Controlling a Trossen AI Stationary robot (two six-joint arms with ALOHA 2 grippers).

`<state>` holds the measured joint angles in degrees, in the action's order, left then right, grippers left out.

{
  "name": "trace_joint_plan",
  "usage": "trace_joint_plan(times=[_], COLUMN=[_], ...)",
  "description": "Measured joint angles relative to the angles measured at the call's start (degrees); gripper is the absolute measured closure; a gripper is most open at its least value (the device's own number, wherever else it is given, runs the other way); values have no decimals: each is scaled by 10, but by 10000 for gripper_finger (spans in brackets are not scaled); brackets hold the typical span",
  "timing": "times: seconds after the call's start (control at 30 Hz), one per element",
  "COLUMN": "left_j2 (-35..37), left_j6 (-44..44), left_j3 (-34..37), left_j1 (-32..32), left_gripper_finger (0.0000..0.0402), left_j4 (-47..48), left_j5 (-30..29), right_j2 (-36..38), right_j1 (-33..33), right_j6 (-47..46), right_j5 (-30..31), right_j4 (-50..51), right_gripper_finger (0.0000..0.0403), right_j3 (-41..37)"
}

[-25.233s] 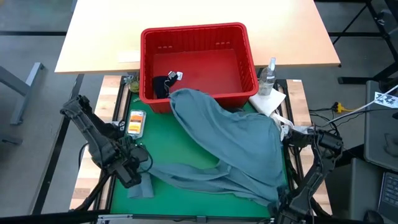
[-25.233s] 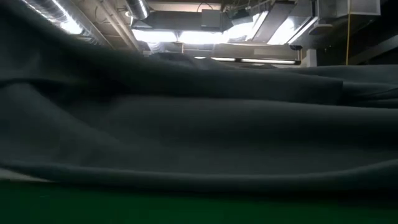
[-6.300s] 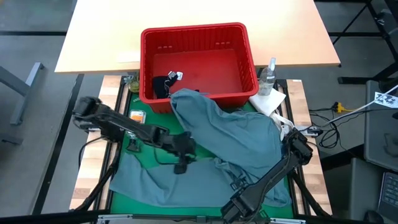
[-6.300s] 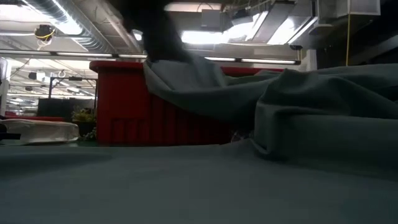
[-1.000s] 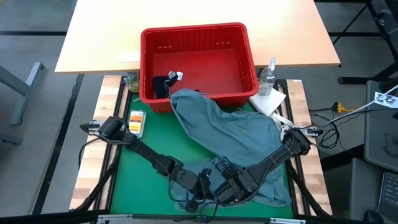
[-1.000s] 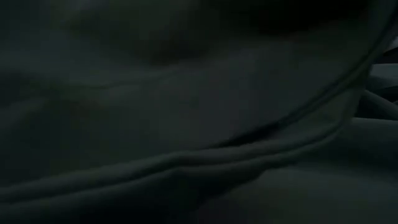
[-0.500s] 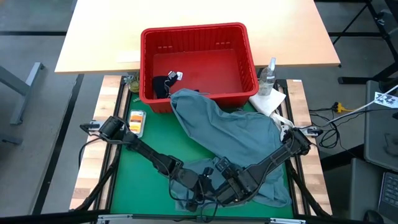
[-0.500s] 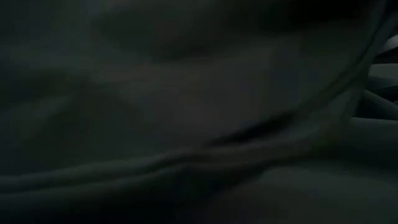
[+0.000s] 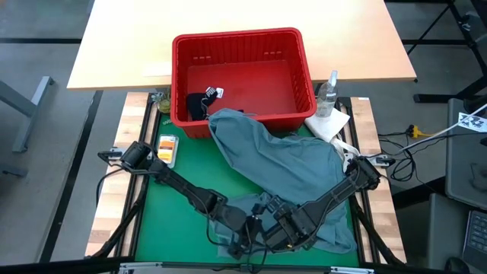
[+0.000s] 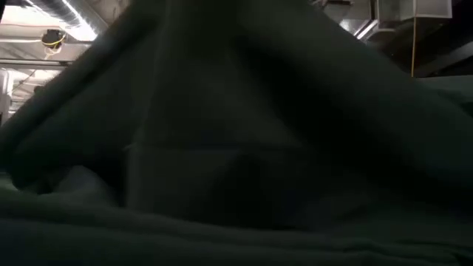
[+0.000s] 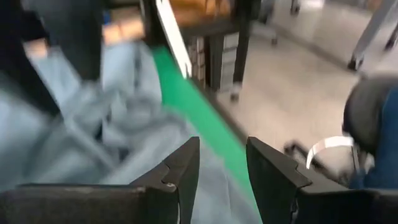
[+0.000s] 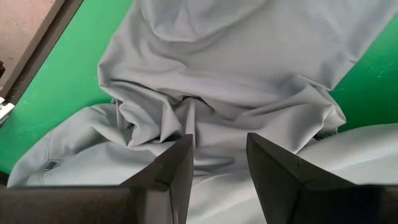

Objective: Fold Laundry from Bin
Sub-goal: Fold the blue pants on top of the blue shirt

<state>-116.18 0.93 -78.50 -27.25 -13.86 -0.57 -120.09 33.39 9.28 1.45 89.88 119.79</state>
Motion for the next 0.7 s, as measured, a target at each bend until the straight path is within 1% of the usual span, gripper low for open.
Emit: trace_joint_plan(times=[0.1, 0.23, 0.37, 0.57, 0.63, 0.7], left_j2=[0, 9, 43, 103, 112, 114], left_j6=[-14, -41, -50, -54, -58, -59], left_j3=[0, 1, -1, -1, -1, -1], left_j1=[0, -1, -2, -15, -28, -46], left_gripper_finger=[274, 274, 274, 274, 274, 274], left_j4=[63, 93, 130, 226, 238, 244], left_j5=[-2, 4, 8, 14, 16, 17], right_j2=[0, 0, 0, 0, -2, -6], right_j1=[0, 0, 5, 38, 54, 74], right_j6=[0, -2, -37, -94, -117, -134], right_j5=[0, 0, 0, 1, 14, 41], right_j4=[0, -18, -68, -145, -170, -191], right_gripper_finger=[253, 253, 253, 253, 253, 253], right_j3=[0, 0, 0, -4, -4, -4])
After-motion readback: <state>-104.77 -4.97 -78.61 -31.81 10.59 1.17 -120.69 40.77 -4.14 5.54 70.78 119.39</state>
